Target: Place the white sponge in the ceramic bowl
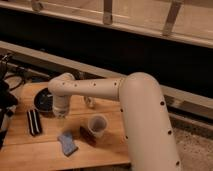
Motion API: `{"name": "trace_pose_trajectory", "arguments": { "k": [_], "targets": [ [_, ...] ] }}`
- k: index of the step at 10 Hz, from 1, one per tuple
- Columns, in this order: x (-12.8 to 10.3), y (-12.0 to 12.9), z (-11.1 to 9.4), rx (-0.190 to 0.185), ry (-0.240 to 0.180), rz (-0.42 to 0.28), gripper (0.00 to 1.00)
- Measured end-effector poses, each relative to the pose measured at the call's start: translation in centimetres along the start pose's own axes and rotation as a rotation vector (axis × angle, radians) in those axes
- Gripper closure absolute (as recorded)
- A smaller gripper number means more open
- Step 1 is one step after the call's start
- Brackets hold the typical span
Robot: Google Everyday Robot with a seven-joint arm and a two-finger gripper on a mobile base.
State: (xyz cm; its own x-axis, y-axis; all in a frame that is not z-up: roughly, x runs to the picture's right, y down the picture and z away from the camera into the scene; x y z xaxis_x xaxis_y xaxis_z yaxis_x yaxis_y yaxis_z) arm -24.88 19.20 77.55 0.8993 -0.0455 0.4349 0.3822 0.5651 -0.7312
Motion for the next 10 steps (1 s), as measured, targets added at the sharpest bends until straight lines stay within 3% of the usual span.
{"name": "trace_pose_trajectory", "arguments": {
  "k": [4, 5, 10],
  "targets": [
    [-0.1, 2.0, 0.3, -0.037, 0.024, -0.026, 0.27],
    [0.0, 2.2, 0.3, -0.041, 0.023, -0.03, 0.21],
    [1.1, 2.8, 1.0, -0.065, 0.003, -0.026, 0.2]
  ]
}}
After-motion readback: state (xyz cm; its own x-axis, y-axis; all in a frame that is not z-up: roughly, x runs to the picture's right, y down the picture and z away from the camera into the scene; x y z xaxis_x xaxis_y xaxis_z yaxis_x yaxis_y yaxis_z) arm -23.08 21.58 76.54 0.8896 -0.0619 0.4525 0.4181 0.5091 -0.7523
